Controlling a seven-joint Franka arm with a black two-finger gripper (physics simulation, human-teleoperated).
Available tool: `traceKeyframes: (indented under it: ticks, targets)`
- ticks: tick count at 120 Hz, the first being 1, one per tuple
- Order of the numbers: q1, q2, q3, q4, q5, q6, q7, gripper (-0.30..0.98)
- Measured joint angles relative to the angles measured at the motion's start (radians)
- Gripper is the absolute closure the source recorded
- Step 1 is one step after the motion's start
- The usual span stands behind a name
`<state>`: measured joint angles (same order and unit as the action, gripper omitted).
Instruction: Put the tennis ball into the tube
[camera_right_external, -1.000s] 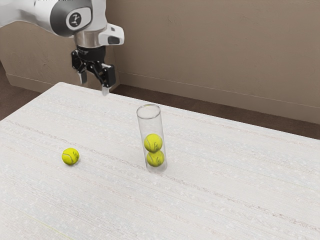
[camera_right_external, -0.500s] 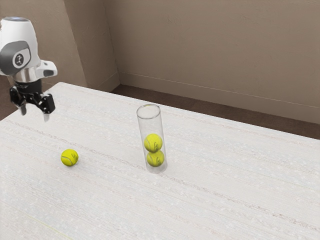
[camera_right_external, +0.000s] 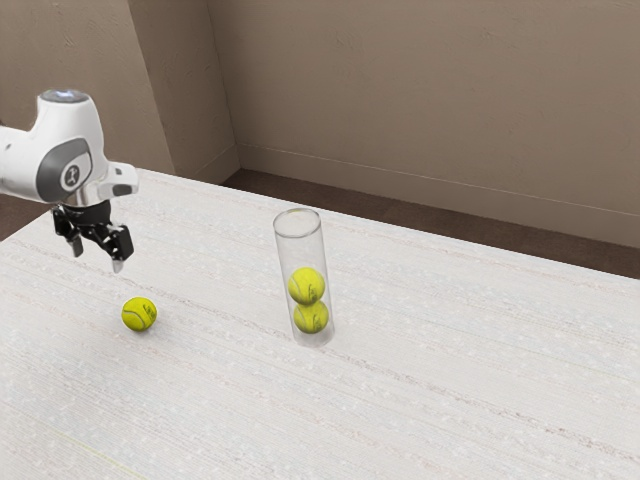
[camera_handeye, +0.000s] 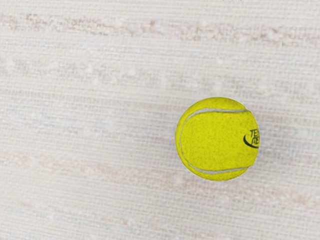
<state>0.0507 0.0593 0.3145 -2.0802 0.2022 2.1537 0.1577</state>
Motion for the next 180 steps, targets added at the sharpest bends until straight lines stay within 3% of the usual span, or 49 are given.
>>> traceKeyframes:
  ticks: [46,65,78,117,180]
  targets:
    - [-0.041,0.101,-0.003,-0.014,-0.005,0.131,0.033,0.00]
    - [-0.168,0.113,0.159,-0.032,-0.001,0.187,0.041,0.00]
    - [-0.157,0.141,0.194,-0.047,-0.001,0.223,0.048,0.00]
    - [-0.074,0.134,0.091,-0.051,-0.164,0.264,0.137,0.00]
    - [0.014,0.193,-0.015,-0.061,-0.272,0.220,0.221,0.00]
